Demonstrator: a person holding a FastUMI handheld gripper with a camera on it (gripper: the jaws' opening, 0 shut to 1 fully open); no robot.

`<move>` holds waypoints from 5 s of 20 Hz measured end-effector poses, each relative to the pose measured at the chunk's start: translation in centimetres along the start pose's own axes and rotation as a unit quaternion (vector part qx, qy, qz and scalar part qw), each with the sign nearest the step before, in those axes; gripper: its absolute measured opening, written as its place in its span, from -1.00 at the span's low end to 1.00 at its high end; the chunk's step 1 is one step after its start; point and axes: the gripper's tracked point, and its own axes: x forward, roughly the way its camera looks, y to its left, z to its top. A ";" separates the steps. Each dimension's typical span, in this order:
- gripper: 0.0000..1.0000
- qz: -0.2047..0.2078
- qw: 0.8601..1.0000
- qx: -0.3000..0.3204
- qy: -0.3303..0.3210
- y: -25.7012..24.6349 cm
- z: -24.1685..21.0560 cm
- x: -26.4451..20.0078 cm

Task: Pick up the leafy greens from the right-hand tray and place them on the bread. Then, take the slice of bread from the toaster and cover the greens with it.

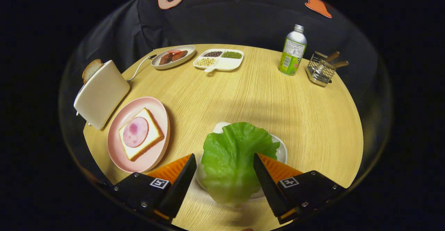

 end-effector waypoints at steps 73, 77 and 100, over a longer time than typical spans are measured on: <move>-0.87 0.154 0.985 -0.029 -0.070 17.4 7.1 0.7; -0.87 0.147 0.986 -0.038 -0.067 18.2 7.1 1.6; 0.76 0.197 0.978 -0.040 -0.050 24.3 10.2 -2.9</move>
